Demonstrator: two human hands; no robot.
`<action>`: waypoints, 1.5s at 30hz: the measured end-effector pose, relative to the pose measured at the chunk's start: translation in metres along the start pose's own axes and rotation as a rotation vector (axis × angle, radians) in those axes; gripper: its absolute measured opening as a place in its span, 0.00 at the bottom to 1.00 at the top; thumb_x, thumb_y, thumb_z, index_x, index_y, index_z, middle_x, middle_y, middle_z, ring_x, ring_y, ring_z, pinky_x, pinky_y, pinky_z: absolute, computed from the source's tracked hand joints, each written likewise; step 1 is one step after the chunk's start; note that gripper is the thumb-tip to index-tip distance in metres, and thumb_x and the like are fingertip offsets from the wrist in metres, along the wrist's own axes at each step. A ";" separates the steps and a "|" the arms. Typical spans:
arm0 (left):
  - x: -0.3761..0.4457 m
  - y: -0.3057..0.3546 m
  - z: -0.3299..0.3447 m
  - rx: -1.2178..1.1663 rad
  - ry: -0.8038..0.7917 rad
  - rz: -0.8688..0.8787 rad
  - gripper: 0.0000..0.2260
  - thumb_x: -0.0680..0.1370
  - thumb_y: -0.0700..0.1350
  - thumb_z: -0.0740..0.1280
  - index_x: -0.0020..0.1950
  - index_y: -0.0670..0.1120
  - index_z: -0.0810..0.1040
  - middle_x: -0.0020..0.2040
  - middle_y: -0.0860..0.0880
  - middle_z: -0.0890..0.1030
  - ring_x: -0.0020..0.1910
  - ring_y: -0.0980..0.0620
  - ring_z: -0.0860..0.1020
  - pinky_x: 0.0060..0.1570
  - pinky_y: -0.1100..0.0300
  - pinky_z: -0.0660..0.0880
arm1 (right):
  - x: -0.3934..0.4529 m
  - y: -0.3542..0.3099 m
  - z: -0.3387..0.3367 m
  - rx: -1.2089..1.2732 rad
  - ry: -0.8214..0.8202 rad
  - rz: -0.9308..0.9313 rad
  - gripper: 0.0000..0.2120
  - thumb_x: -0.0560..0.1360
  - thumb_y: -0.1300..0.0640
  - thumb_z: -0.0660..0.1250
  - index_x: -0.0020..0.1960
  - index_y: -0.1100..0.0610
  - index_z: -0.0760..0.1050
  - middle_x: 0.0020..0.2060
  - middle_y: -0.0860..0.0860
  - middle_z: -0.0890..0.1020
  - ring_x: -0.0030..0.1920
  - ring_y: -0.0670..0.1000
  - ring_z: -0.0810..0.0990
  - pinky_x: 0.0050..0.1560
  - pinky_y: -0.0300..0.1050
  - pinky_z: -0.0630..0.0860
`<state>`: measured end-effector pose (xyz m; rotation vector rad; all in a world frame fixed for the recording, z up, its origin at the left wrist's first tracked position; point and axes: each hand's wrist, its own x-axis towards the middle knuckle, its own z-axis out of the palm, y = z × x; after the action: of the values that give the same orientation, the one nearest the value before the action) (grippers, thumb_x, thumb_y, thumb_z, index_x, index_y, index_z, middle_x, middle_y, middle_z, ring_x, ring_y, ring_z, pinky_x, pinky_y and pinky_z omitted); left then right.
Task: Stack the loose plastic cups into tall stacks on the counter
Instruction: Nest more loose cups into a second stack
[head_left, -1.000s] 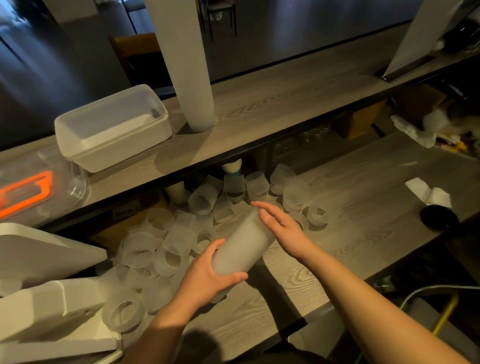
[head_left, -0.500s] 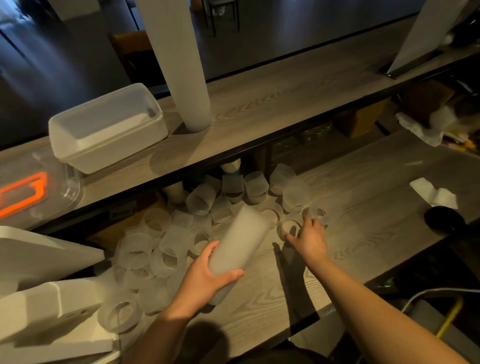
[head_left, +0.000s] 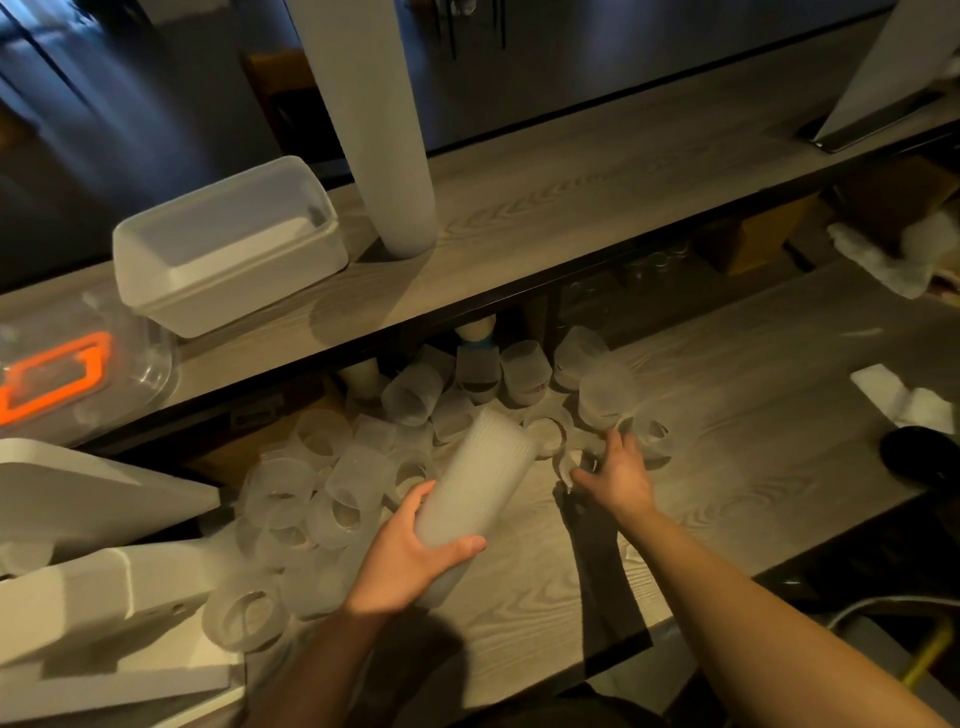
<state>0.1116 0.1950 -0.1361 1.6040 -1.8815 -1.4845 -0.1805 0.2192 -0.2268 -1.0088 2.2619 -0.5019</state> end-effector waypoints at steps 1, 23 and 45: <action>0.000 0.000 0.000 0.000 0.001 0.003 0.43 0.56 0.68 0.77 0.68 0.56 0.70 0.59 0.58 0.77 0.56 0.61 0.77 0.56 0.54 0.78 | -0.003 -0.001 0.000 0.059 -0.002 -0.008 0.36 0.71 0.53 0.77 0.73 0.58 0.66 0.68 0.56 0.72 0.69 0.57 0.72 0.67 0.52 0.72; -0.025 0.018 -0.002 0.154 -0.075 0.097 0.35 0.66 0.58 0.79 0.65 0.63 0.62 0.57 0.65 0.70 0.54 0.63 0.73 0.44 0.68 0.71 | -0.063 -0.065 -0.088 0.738 -0.255 -0.223 0.17 0.79 0.47 0.66 0.67 0.42 0.74 0.61 0.49 0.77 0.61 0.50 0.77 0.61 0.48 0.76; -0.010 0.002 -0.004 0.122 0.019 0.054 0.35 0.65 0.60 0.79 0.66 0.61 0.65 0.58 0.63 0.72 0.54 0.63 0.74 0.46 0.67 0.73 | -0.054 -0.087 -0.024 0.735 -0.334 -0.155 0.32 0.78 0.30 0.50 0.72 0.49 0.70 0.65 0.48 0.75 0.67 0.49 0.72 0.70 0.50 0.68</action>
<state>0.1165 0.2012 -0.1289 1.5991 -2.0242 -1.3519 -0.1207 0.2071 -0.1407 -0.7993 1.5151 -1.0454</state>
